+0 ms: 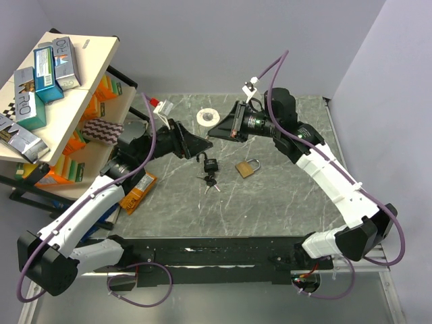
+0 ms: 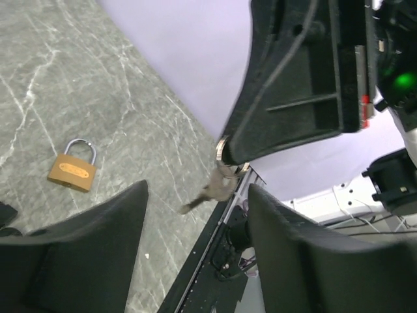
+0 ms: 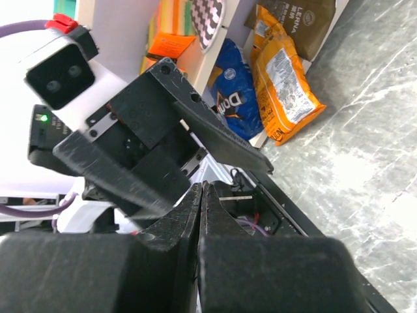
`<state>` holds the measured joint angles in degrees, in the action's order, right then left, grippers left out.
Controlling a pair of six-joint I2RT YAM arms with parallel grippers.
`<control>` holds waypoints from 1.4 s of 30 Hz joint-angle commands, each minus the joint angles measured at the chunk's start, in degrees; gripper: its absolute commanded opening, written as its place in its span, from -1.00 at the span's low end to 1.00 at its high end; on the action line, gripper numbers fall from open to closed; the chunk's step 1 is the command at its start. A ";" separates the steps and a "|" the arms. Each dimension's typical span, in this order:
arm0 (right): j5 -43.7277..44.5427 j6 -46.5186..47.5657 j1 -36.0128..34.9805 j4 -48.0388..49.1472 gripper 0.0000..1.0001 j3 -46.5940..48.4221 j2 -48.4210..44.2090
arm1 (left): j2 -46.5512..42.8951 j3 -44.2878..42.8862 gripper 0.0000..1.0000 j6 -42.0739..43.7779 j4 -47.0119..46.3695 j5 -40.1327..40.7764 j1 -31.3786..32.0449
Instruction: Unlock with the key
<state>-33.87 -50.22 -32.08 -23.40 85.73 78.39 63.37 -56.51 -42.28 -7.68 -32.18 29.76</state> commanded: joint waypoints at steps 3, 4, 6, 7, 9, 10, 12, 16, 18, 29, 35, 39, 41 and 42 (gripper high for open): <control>0.03 -3.84 0.96 3.18 -1.00 -1.79 -3.94 | -0.71 -2.20 -0.08 1.85 0.74 1.16 0.65; 0.20 -3.92 0.87 3.18 -1.00 -1.89 -4.12 | -0.80 -2.29 -0.13 1.77 0.83 1.25 0.74; 0.21 -4.10 0.96 3.18 -1.00 -2.32 -4.30 | -0.80 -2.46 -0.25 1.76 0.74 1.42 0.83; 0.38 -4.19 0.96 3.18 -1.00 -2.50 -4.56 | -0.80 -2.55 -0.31 1.76 0.83 1.34 0.83; 0.64 -4.19 0.96 3.01 -1.00 -2.94 -4.91 | -0.62 -2.90 -0.46 1.85 1.18 1.16 1.00; 0.82 -4.36 0.96 3.09 -1.00 -3.20 -5.00 | -0.53 -2.99 -0.52 1.94 1.44 1.07 1.09; 0.91 -4.54 1.14 3.10 -1.00 -3.73 -5.35 | -0.45 -3.16 -0.68 2.12 1.79 0.81 1.09; 1.43 -3.84 1.05 2.22 -1.00 -4.52 -5.53 | -0.88 -3.25 -0.98 2.91 3.11 0.81 1.36; 1.96 -2.53 1.14 1.52 -1.00 -4.87 -5.88 | -1.32 -3.17 -0.98 3.52 3.55 0.28 1.36; -4.18 14.25 1.14 0.03 -0.13 -2.60 -6.23 | -2.90 -3.69 -0.98 6.69 12.87 -9.21 1.36; -8.75 22.88 1.14 -4.55 0.12 0.13 -4.21 | -3.34 -3.87 -0.98 6.69 12.96 -12.54 1.36; -14.02 23.32 0.88 -2.88 0.18 0.31 -3.16 | -2.38 -4.40 -0.98 6.60 12.61 -15.01 1.36; -15.00 23.58 0.44 -3.32 0.19 0.66 -2.37 | -1.94 -4.75 -0.98 6.69 12.87 -15.71 1.36; -15.00 24.37 0.17 -3.67 0.19 0.75 -2.19 | -1.85 -4.75 -0.98 6.60 12.78 -15.98 1.36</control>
<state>-44.42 -29.12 -31.03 -26.81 83.61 75.09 61.36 -58.41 -36.99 5.67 -44.40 31.27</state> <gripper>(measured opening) 0.592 0.015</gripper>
